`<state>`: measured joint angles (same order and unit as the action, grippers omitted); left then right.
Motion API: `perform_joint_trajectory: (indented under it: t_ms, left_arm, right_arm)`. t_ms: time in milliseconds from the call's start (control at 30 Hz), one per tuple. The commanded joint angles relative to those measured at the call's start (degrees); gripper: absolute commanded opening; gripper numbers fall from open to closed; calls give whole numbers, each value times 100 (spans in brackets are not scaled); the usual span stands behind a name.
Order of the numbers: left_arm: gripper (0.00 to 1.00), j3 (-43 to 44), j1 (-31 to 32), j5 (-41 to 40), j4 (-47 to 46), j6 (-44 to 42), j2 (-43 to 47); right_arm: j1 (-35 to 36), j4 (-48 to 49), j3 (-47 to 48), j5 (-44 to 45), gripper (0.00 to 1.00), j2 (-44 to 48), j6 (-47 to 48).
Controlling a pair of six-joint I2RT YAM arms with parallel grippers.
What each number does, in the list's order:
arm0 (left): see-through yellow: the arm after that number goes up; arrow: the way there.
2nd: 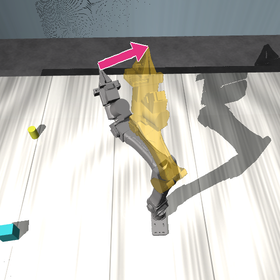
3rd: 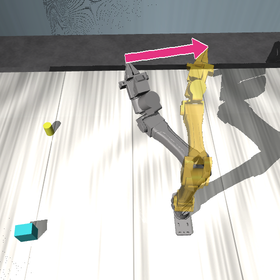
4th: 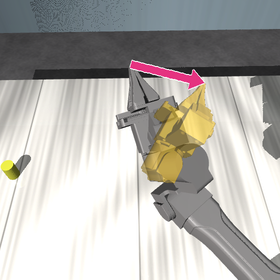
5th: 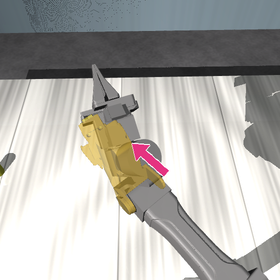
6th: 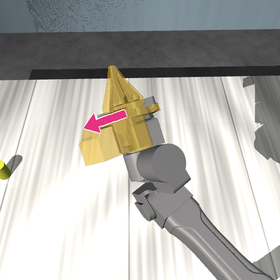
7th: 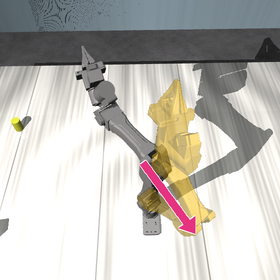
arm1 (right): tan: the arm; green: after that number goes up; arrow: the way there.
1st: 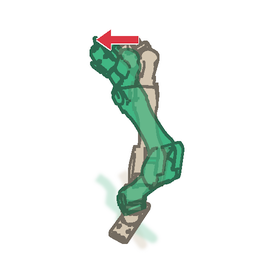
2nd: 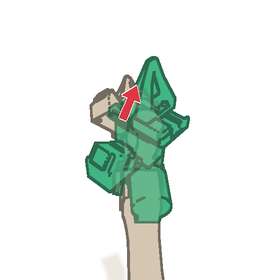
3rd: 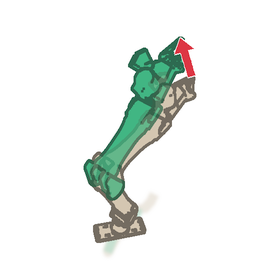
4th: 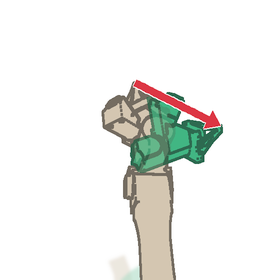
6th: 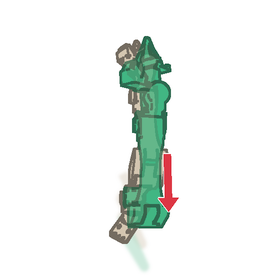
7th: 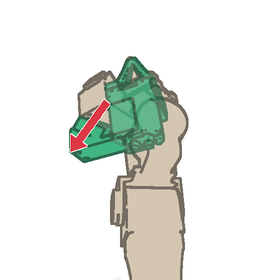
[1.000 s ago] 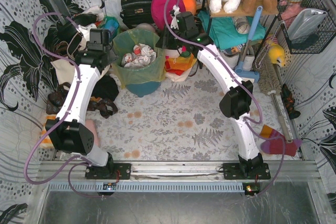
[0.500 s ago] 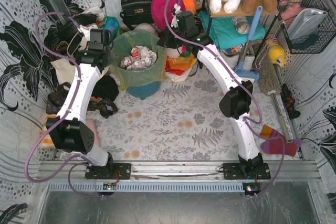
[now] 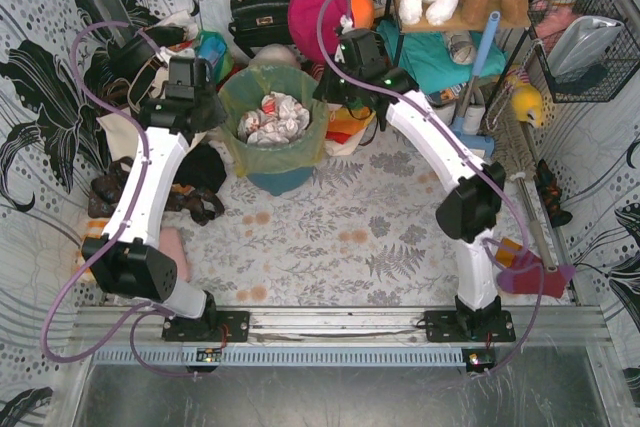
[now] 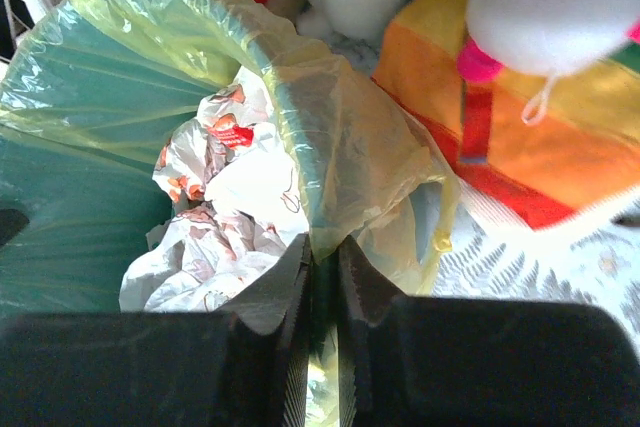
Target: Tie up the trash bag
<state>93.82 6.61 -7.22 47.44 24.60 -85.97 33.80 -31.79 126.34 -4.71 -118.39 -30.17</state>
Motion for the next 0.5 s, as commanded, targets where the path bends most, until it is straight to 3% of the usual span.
perform_joint_trajectory:
  t_ms: [0, 267, 467]
  left_arm:
    - [0, -57, 654, 526, -302, -255, 462]
    - [0, 144, 1960, 326, 189, -225, 522]
    - [0, 201, 2772, 326, 660, -1, 468]
  right_arm:
    - [382, 203, -868, 250, 0, 1340, 8]
    - [626, -5, -2926, 698, 0, 3318, -375]
    - [645, -817, -3665, 790, 0, 4303, -685]
